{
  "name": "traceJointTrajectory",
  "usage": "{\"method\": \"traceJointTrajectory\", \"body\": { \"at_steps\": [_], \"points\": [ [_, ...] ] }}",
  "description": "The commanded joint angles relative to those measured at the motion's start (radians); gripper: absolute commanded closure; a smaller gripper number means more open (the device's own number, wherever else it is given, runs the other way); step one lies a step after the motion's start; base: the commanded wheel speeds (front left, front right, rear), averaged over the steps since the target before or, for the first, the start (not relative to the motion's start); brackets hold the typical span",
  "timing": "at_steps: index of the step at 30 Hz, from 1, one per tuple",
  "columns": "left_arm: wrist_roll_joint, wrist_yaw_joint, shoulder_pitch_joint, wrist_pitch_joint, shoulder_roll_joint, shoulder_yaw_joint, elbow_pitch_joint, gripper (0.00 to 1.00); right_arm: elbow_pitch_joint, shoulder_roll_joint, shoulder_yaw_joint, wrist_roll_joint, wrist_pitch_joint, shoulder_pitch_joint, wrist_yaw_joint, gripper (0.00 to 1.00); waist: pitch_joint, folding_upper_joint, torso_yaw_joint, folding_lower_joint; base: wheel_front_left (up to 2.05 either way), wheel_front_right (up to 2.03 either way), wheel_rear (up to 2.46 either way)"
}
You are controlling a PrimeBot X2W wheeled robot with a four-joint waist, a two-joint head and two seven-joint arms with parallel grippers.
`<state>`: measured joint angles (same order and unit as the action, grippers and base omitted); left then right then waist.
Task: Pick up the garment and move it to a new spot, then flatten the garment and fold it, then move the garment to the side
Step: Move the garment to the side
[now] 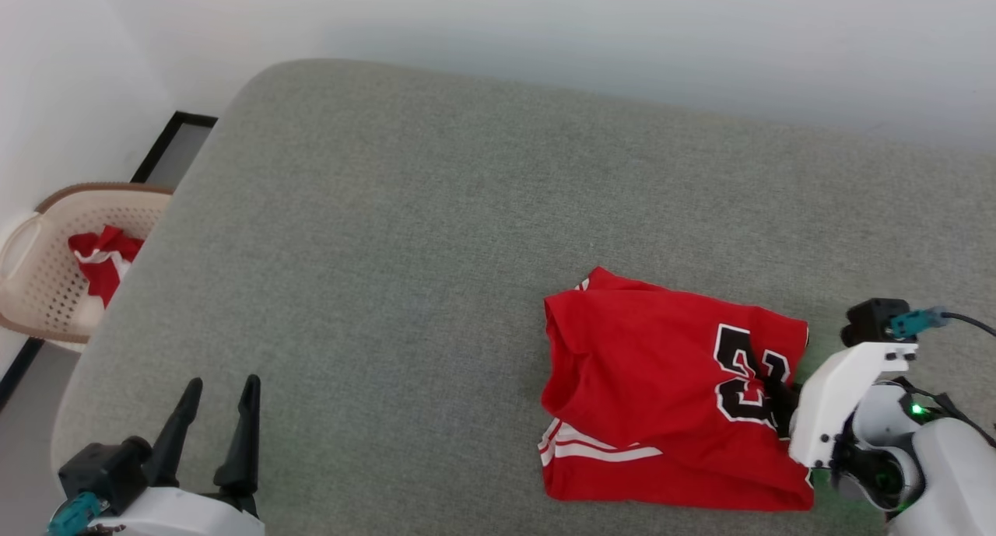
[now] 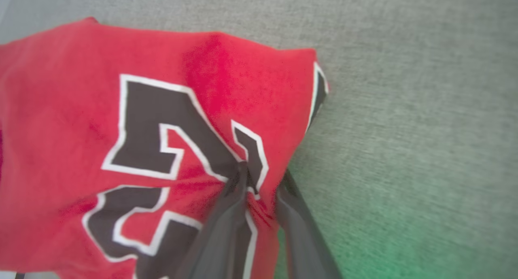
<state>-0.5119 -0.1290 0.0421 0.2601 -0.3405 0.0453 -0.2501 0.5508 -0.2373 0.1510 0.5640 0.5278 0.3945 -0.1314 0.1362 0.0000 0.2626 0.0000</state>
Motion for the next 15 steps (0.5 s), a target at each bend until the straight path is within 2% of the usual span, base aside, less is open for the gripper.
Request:
{"method": "traceJointTrajectory", "body": {
  "at_steps": [1,15],
  "points": [
    [-0.01,-0.002,0.014,0.005,0.0,0.001,-0.004,0.0,0.014,0.029,0.009,-0.017,0.023,-0.028,0.002,1.0,0.002,0.0,0.002,0.0,0.0,0.0,0.0],
    [0.003,-0.002,0.045,0.005,-0.007,0.003,0.032,0.0,-0.254,-0.042,-0.089,-0.124,0.109,-0.011,0.002,1.0,0.025,0.0,-0.051,0.0,0.0,0.0,0.0]
  ]
}}
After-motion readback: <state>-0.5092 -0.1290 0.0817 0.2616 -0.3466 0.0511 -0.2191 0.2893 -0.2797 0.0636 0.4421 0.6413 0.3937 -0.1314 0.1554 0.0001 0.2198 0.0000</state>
